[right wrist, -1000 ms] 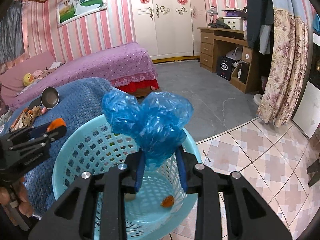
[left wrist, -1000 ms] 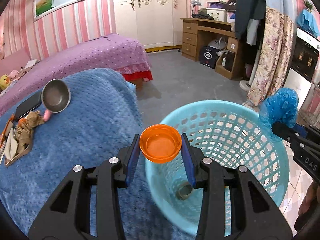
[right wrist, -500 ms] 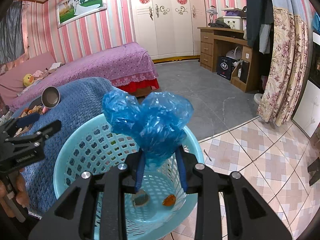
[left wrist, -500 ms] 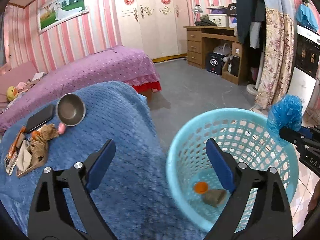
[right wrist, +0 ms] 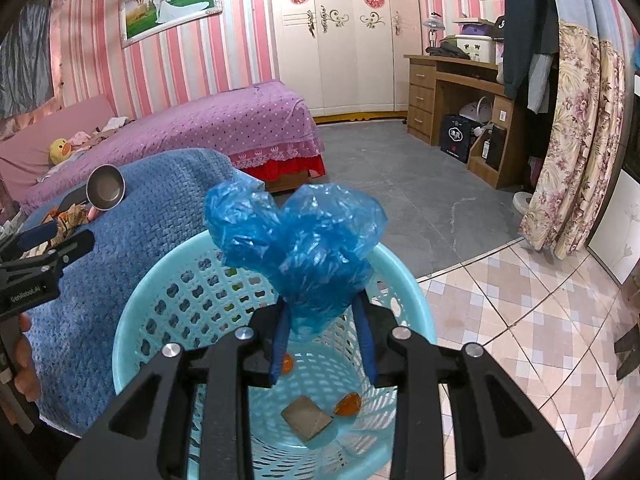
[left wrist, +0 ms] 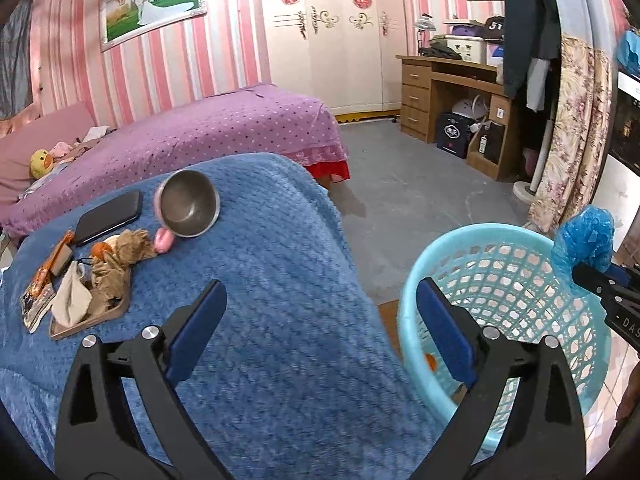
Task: Collect trash
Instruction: 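Carry cap and blue bag over the basket and release both into it, then move the left gripper to the tissue on the wooden tray and grasp it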
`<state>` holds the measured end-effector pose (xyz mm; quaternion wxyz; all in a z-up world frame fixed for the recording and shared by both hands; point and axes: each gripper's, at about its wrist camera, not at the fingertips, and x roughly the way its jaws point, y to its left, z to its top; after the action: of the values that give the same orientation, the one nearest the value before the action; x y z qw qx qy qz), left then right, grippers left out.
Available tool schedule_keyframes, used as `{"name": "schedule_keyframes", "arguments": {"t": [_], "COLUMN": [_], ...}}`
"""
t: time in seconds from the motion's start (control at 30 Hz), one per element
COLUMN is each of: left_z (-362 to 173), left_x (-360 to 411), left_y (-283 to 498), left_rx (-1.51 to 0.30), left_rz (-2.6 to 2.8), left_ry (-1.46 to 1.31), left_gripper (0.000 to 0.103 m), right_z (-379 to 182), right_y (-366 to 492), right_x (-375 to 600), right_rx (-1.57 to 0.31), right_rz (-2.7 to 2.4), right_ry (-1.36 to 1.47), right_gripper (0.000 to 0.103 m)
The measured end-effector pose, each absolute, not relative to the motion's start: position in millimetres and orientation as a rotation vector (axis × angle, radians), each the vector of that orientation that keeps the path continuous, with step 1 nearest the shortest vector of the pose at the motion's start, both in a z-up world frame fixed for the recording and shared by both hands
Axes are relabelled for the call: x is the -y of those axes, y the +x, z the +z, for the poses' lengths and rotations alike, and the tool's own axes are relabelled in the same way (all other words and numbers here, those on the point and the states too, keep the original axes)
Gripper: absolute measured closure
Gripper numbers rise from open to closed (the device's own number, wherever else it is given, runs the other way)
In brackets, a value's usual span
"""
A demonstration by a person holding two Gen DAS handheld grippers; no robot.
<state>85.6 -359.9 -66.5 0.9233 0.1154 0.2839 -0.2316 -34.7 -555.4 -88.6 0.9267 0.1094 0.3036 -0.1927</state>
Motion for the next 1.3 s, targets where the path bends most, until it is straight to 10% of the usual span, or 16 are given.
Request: {"name": "schedule_keyframes", "arguments": {"t": [0.17, 0.4, 1.3], "left_z": [-62, -53, -45], "left_x": [339, 289, 39], "left_y": [89, 91, 136], "left_rx": [-0.575, -0.545, -0.57], "left_rz": [-0.45, -0.388, -0.068], "left_ry": [0.222, 0.209, 0.081], "left_gripper": [0.01, 0.006, 0.005], "right_z": [-87, -77, -61], "right_y": [-33, -34, 75], "right_x": [552, 539, 369], "right_rx": [-0.627, -0.601, -0.593], "right_rz": [-0.4, -0.396, -0.115], "right_ry": [0.231, 0.234, 0.177], "right_gripper": [0.035, 0.014, 0.012]}}
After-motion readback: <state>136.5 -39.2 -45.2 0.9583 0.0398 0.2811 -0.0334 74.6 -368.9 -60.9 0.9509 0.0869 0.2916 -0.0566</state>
